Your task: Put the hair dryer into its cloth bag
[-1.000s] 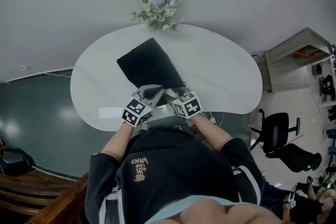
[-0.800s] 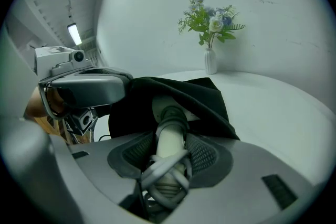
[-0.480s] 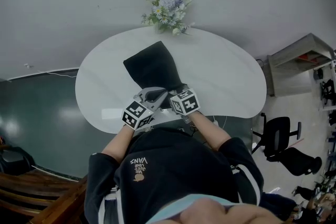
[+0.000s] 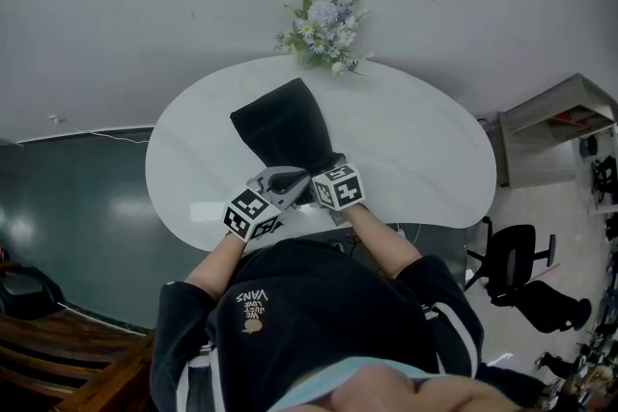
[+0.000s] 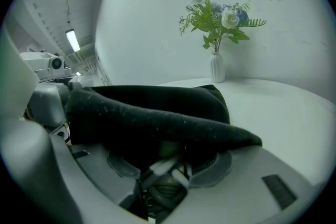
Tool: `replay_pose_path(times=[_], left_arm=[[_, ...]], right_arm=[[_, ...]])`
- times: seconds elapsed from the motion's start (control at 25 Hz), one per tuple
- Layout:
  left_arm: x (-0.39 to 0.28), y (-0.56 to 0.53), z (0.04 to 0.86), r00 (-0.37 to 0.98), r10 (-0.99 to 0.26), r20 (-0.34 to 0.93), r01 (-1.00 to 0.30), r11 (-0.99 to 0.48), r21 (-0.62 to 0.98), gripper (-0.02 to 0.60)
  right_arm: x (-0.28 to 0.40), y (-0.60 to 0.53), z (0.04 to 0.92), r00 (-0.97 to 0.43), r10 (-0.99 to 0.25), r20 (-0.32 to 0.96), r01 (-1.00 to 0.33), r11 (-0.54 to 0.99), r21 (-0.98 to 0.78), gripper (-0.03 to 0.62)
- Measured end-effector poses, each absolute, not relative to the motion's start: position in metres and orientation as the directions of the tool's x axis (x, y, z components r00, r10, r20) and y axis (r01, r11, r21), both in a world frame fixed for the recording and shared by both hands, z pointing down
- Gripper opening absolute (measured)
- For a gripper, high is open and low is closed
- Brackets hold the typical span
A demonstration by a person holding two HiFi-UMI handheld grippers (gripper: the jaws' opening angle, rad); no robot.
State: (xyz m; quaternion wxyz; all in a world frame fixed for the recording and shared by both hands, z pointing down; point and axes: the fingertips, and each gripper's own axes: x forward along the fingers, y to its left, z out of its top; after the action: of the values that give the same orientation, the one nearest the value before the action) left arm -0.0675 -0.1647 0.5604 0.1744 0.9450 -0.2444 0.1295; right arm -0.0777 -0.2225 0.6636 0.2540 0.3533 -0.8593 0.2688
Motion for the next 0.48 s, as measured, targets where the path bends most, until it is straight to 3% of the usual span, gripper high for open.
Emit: replay_pose_path(times=[0.48], left_arm=[[-0.086, -0.185, 0.570, 0.847, -0.384, 0.367, -0.493, -0.825, 0.274, 0.032]], right_arm=[[-0.109, -0.257, 0.671, -0.655, -0.469, 0.593, -0.713, 0.644, -0.278, 0.212]])
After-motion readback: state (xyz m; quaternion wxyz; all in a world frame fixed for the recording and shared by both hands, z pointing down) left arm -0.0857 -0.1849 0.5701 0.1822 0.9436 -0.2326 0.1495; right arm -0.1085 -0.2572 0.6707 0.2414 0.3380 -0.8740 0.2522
